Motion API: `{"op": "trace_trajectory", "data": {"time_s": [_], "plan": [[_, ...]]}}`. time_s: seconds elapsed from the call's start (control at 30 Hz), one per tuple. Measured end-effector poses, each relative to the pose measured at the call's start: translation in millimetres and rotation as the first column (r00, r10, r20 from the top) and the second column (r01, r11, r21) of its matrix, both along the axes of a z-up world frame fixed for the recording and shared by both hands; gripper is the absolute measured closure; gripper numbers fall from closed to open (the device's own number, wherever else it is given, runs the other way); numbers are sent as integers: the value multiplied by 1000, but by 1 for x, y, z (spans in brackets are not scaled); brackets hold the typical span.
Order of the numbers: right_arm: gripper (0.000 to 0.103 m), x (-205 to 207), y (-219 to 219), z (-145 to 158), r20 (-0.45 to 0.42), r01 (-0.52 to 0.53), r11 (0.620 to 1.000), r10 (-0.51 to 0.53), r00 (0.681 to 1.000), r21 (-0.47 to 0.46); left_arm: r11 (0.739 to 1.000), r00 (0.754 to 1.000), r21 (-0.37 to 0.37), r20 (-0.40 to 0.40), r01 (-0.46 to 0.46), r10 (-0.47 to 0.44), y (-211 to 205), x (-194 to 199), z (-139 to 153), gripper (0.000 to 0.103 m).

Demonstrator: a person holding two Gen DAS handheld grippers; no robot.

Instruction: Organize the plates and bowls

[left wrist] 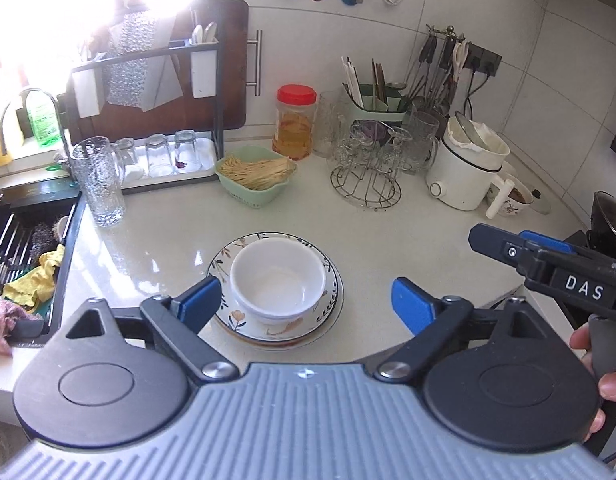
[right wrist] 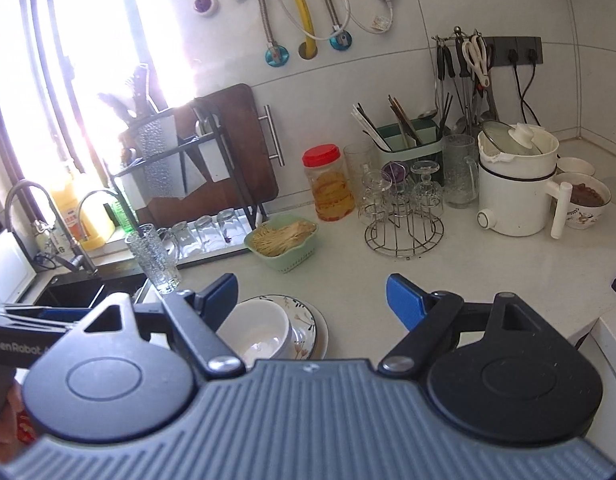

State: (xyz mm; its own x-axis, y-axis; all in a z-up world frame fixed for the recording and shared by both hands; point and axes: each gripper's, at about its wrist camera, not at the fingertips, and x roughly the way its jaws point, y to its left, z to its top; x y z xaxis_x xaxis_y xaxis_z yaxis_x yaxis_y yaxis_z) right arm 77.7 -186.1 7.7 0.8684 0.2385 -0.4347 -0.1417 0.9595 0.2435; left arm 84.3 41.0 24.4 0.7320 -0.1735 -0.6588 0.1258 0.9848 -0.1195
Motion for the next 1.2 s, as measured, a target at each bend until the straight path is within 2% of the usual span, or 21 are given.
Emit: {"op": "trace_trajectory", "data": {"time_s": [0.23, 0.53, 0.87, 1.2], "plan": [[20, -27, -13, 0, 15, -44, 999, 44, 999, -6, 999, 999, -9, 15, -35, 35, -14, -38, 4, 5], [20, -55, -30, -12, 29, -67, 998, 67, 997, -4, 998, 997, 2, 20, -70, 70, -38, -74, -10, 4], [20, -67, -43, -20, 3, -75, 997, 75, 997, -12, 994, 995, 35, -1, -100, 100, -52, -92, -22, 4], [20, -71, -46, -28, -8, -75, 997, 75, 997, -10, 990, 990, 35, -19, -136, 137, -53, -90, -27, 4]]}}
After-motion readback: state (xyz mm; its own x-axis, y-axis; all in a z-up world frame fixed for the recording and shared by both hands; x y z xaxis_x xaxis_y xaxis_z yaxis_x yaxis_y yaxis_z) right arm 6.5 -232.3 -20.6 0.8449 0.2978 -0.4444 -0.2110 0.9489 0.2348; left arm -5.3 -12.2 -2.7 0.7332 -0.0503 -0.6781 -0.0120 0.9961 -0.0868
